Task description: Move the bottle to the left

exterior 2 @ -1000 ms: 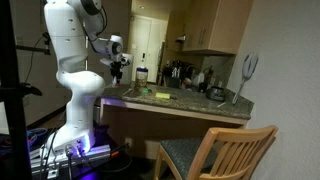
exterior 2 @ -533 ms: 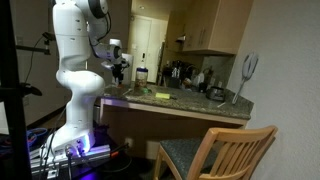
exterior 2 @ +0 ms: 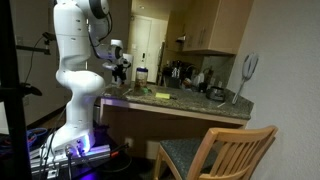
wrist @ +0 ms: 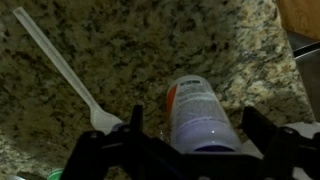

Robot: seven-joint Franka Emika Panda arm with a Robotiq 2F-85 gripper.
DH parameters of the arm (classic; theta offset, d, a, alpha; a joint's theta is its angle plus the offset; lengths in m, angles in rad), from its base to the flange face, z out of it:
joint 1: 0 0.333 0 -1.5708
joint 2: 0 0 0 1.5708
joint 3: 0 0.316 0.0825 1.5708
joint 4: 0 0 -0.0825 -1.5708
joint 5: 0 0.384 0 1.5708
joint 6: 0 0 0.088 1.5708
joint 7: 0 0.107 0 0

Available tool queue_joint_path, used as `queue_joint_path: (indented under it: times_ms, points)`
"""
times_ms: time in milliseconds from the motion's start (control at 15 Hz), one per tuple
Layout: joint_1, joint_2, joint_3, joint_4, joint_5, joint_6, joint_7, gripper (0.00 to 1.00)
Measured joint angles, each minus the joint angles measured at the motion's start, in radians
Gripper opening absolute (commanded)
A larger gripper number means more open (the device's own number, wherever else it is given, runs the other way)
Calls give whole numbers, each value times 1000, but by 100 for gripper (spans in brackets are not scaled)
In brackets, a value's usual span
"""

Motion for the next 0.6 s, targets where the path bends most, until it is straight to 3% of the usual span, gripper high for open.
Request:
queue_joint_path:
  times_ms: [200, 600]
  points:
    - [1, 4, -6, 0, -23, 16, -40, 100]
    - [46, 21, -56, 0, 163, 64, -293, 100]
